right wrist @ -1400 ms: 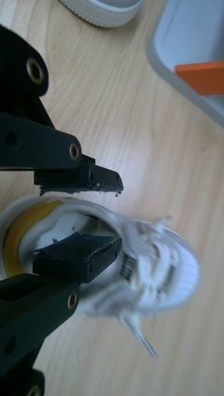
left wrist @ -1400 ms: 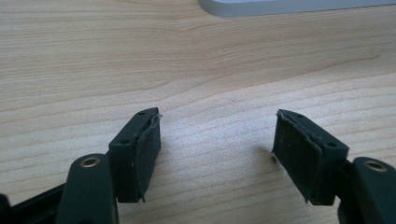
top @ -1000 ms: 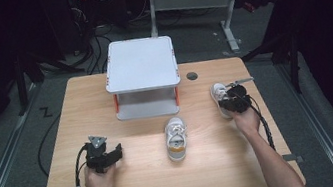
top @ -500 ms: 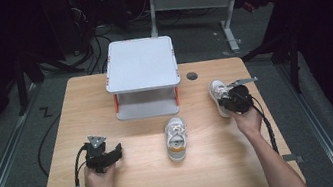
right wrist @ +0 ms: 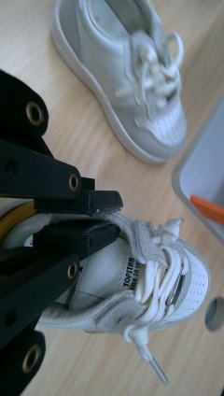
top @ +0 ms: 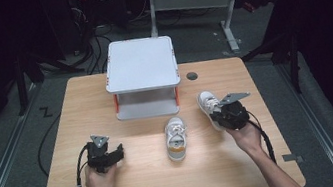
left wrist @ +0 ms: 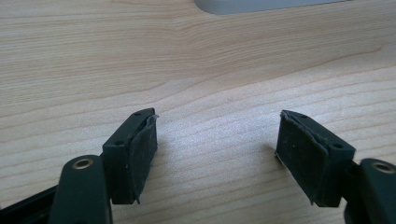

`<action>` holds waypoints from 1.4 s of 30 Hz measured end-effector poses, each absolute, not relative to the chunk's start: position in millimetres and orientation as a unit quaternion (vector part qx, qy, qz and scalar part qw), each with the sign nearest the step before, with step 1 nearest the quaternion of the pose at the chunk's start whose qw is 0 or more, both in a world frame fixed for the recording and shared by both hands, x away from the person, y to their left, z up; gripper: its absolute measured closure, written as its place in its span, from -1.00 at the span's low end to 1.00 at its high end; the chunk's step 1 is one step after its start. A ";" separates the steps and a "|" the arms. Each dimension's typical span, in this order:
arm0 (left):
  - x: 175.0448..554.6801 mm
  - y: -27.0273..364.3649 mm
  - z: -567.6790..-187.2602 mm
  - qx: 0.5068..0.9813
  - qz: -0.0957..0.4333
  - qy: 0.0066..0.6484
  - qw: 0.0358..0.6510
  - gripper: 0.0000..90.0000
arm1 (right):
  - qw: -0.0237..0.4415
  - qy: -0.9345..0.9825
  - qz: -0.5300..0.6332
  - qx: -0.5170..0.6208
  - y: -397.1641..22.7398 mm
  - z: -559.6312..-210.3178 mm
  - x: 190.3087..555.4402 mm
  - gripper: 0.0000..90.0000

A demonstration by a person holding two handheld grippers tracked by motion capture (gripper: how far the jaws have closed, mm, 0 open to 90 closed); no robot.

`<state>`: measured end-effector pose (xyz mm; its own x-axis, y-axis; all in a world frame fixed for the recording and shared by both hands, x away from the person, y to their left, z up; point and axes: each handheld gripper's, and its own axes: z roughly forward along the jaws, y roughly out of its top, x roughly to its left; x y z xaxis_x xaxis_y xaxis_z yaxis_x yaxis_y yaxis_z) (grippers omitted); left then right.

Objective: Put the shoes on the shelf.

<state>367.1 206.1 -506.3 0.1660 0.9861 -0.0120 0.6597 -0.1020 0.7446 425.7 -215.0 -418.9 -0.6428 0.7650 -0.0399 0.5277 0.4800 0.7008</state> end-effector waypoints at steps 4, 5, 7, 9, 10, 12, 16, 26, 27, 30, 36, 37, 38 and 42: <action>367.1 206.0 -506.3 0.696 0.260 0.591 0.315 -0.35 | 0.158 0.846 0.339 0.381 -208.2 -424.2 412.3 0.87; 367.2 206.1 -506.3 0.697 0.260 0.590 0.314 -0.35 | 0.155 0.847 0.339 0.378 -206.3 -425.7 409.2 0.87; 367.2 206.1 -506.3 0.697 0.260 0.591 0.314 -0.35 | 0.148 0.848 0.340 0.378 -202.8 -429.4 403.7 0.87; 367.2 206.2 -506.3 0.697 0.260 0.590 0.314 -0.35 | 0.140 0.851 0.333 0.381 -197.8 -436.4 398.4 0.87; 367.2 206.1 -506.3 0.697 0.260 0.591 0.314 -0.35 | 0.140 0.852 0.329 0.382 -195.9 -438.7 397.1 0.86; 367.2 206.1 -506.3 0.697 0.260 0.590 0.314 -0.35 | 0.140 0.855 0.322 0.382 -191.8 -442.6 394.8 0.86; 367.3 206.1 -506.4 0.697 0.260 0.590 0.314 -0.35 | 0.132 0.858 0.315 0.384 -182.8 -447.9 392.9 0.85; 367.3 206.0 -506.3 0.696 0.259 0.591 0.314 -0.35 | 0.124 0.860 0.316 0.381 -164.9 -448.0 388.7 0.78; 367.3 206.0 -506.4 0.697 0.261 0.590 0.314 -0.35 | 0.119 0.860 0.318 0.382 -164.0 -447.9 388.9 0.76; 367.3 206.0 -506.4 0.696 0.260 0.591 0.314 -0.35 | 0.105 0.860 0.320 0.383 -162.1 -448.1 389.5 0.68; 367.4 205.9 -506.4 0.696 0.260 0.591 0.314 -0.35 | 0.083 0.859 0.336 0.378 -158.2 -449.7 389.6 0.49; 367.4 206.1 -506.3 0.696 0.260 0.590 0.314 -0.35 | 0.084 0.860 0.336 0.374 -156.9 -449.9 389.5 0.48; 367.3 205.9 -506.4 0.696 0.260 0.591 0.314 -0.35 | 0.083 0.860 0.337 0.374 -155.4 -450.2 389.0 0.45; 367.5 205.9 -506.4 0.697 0.261 0.589 0.313 -0.34 | 0.077 0.862 0.338 0.370 -152.8 -450.1 388.5 0.38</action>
<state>367.5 205.9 -506.4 0.1688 0.9856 -0.0049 0.6588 -0.1091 0.7444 388.5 -152.8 -450.1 -0.7148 0.6893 0.1180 0.5854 0.4974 0.6402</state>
